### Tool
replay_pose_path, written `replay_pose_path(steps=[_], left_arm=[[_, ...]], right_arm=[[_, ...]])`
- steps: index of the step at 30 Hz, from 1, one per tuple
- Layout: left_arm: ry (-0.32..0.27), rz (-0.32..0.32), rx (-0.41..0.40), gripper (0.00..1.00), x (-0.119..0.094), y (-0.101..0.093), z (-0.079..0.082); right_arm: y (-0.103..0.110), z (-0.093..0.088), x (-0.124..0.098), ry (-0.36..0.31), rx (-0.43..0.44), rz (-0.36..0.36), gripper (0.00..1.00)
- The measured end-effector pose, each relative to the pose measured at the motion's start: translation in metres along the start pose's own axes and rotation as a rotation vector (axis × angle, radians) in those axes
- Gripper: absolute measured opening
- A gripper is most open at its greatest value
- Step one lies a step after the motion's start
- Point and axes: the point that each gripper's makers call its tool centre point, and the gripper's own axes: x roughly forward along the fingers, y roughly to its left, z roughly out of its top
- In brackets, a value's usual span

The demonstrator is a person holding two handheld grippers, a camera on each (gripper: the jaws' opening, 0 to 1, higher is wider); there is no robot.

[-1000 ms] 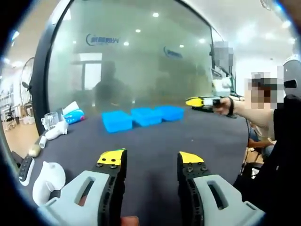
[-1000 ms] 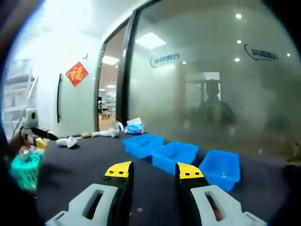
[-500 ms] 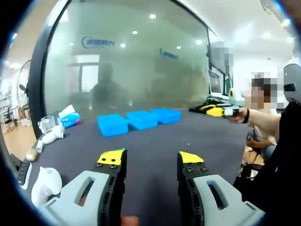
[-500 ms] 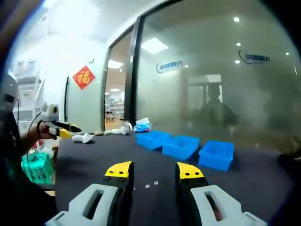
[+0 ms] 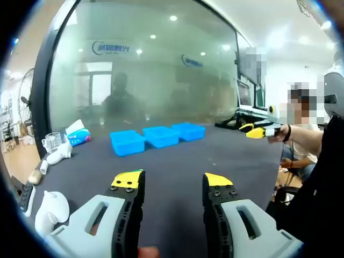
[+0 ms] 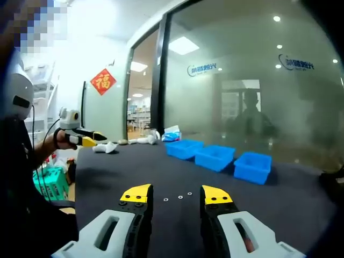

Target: Sort the screws, nuts, and washers into the corresponding bins

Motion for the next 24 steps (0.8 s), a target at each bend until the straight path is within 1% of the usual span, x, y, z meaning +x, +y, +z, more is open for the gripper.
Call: replay_pose_path(steps=[7,12,23,24], left_arm=[[0.013,-0.01,0.001,0.42,-0.001,-0.002,-0.004],[0.022,-0.021,0.004,0.42,-0.001,-0.004,-0.006],[0.032,-0.031,-0.001,0.42,-0.002,-0.007,-0.01],[0.031,-0.031,-0.002,0.42,-0.002,-0.007,-0.01]], right_arm=[[0.008,-0.003,0.005,0.052,-0.026,0.063,0.31],[0.016,-0.009,0.009,0.123,-0.051,0.127,0.3],[0.024,-0.015,0.022,0.244,-0.099,0.217,0.28],[0.025,-0.017,0.024,0.263,-0.11,0.23,0.28]])
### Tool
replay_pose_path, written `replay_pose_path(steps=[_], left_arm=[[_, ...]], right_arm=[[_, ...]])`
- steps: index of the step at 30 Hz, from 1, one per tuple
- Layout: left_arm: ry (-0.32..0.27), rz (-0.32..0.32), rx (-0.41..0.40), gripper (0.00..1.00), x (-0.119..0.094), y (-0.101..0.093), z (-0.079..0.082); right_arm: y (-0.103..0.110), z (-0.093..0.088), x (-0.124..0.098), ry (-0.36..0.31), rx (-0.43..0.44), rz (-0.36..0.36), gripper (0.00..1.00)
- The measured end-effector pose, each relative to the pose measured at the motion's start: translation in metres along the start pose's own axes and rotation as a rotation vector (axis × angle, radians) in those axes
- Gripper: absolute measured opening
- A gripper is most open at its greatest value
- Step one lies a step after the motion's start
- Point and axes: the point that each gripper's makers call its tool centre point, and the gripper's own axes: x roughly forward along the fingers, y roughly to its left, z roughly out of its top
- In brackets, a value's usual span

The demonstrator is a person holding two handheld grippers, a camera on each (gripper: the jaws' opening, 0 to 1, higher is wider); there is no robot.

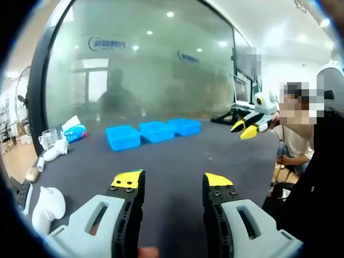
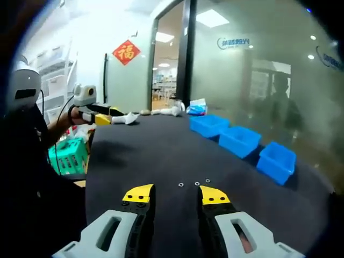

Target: Sort the screws, nuts, and washers into the corresponding bins

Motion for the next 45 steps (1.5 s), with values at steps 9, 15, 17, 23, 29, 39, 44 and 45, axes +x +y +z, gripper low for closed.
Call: replay_pose_path(steps=[9,15,17,23,29,39,44,45], left_arm=[[-0.001,0.001,0.0,0.42,-0.001,0.0,0.0],[0.001,0.003,-0.008,0.42,-0.001,0.0,-0.003],[0.001,0.003,-0.008,0.42,-0.001,0.001,-0.003],[-0.002,0.001,-0.01,0.42,-0.001,0.001,-0.004],[0.007,-0.002,-0.013,0.42,-0.002,0.001,-0.008],[0.018,-0.014,-0.012,0.42,-0.003,0.0,-0.012],[0.03,-0.026,-0.006,0.42,-0.003,-0.002,-0.015],[0.035,-0.029,-0.003,0.42,-0.003,-0.002,-0.016]], right_arm=[[0.005,-0.004,0.016,0.106,-0.063,0.075,0.28],[0.01,-0.002,0.028,0.162,-0.101,0.117,0.28],[0.009,-0.002,0.031,0.181,-0.116,0.124,0.28],[0.006,-0.004,0.047,0.242,-0.13,0.157,0.27],[0.009,-0.012,0.064,0.307,-0.128,0.187,0.25],[0.007,-0.028,0.087,0.402,-0.104,0.216,0.22],[0.006,-0.032,0.093,0.428,-0.085,0.224,0.2],[0.006,-0.033,0.094,0.432,-0.085,0.226,0.19]])
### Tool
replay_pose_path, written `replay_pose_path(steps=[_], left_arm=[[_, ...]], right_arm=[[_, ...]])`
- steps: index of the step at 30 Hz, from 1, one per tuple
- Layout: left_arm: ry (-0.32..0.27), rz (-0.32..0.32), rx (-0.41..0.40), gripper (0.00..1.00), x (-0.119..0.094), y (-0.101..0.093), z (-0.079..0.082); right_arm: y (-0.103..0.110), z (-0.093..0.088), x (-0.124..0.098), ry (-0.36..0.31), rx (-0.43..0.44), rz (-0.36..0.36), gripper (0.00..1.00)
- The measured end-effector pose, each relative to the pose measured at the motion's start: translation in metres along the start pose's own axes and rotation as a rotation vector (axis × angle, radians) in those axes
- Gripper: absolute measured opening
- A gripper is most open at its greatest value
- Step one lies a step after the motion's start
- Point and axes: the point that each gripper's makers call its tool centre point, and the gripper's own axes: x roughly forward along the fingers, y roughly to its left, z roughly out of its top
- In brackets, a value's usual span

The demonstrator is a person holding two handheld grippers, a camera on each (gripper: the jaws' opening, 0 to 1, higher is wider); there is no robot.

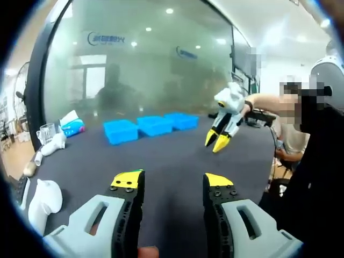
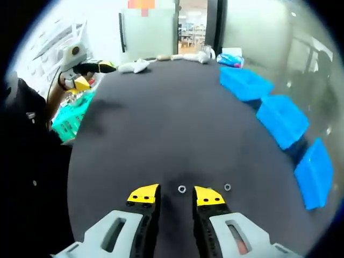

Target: Sort the screws, nuts, and washers into the corresponding bins

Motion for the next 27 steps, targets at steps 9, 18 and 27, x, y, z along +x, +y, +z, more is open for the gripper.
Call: replay_pose_path(steps=[9,18,27], left_arm=[[0.006,-0.017,-0.005,0.42,0.0009,-0.0005,-0.0023],[0.005,-0.016,-0.008,0.42,0.0009,0.0002,-0.0024],[0.005,-0.015,-0.007,0.42,0.0001,-0.0016,-0.0023]], right_arm=[[-0.0052,-0.0045,0.0056,0.023,0.03,0.0,0.13],[-0.0078,-0.0074,0.0074,0.035,0.03,-0.009,0.1],[-0.0079,-0.0074,0.0084,0.043,0.014,-0.024,0.03]])
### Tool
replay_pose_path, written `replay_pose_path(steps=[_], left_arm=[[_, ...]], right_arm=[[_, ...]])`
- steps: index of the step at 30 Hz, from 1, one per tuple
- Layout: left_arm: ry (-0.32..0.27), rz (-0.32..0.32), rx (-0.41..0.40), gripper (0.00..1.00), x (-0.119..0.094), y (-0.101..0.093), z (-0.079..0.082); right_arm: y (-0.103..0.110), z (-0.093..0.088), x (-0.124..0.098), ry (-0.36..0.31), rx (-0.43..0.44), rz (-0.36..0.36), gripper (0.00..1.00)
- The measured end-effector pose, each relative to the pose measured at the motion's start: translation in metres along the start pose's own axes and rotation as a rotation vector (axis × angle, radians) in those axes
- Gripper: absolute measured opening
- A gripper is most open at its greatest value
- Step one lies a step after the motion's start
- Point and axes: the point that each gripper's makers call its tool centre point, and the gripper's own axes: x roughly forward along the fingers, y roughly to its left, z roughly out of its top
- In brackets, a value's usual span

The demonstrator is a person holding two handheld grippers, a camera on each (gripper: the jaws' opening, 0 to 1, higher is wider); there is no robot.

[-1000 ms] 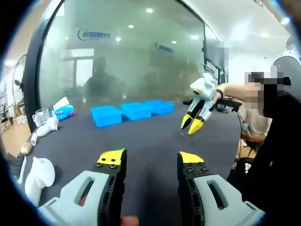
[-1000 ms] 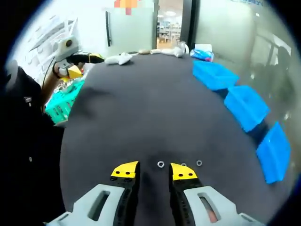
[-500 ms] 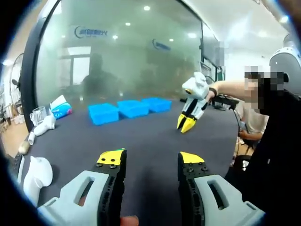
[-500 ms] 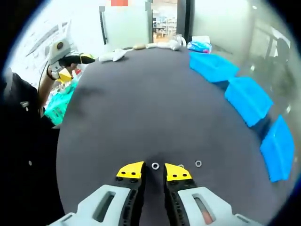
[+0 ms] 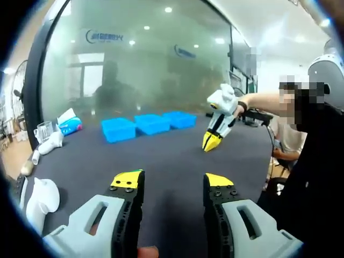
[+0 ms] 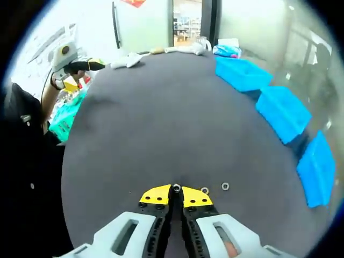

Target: Sort the screws, nuts, and washers into the corresponding bins

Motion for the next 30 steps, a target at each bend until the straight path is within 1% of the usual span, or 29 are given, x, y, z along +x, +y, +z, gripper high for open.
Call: replay_pose_path(steps=[2,8,13,19,22,26,28,29,30], left_arm=[[-0.002,0.001,-0.002,0.42,0.0,0.0,0.001],[-0.006,0.001,0.0,0.42,0.0,-0.001,0.003],[-0.006,0.007,0.001,0.42,-0.001,0.0,0.003],[-0.018,0.017,0.0,0.42,0.0,0.003,0.007],[-0.021,0.018,0.001,0.42,0.001,0.003,0.009],[-0.03,0.021,-0.001,0.42,0.002,0.003,0.012],[-0.034,0.022,-0.003,0.42,0.003,0.003,0.013],[-0.035,0.022,-0.003,0.42,0.003,0.003,0.014],[-0.036,0.022,-0.003,0.42,0.003,0.003,0.014]], right_arm=[[0.0,0.0,0.0,0.001,-0.02,-0.011,0.03],[0.0,0.0,-0.002,-0.014,-0.024,-0.018,0.03],[0.003,-0.001,-0.007,-0.049,-0.013,-0.021,0.03],[0.005,0.005,-0.025,-0.169,0.045,-0.053,0.03],[0.003,0.008,-0.037,-0.239,0.063,-0.093,0.03],[0.001,0.013,-0.054,-0.357,0.116,-0.149,0.03],[-0.002,0.013,-0.061,-0.407,0.115,-0.192,0.03],[-0.002,0.014,-0.065,-0.443,0.122,-0.204,0.03],[-0.002,0.015,-0.07,-0.489,0.155,-0.216,0.03]])
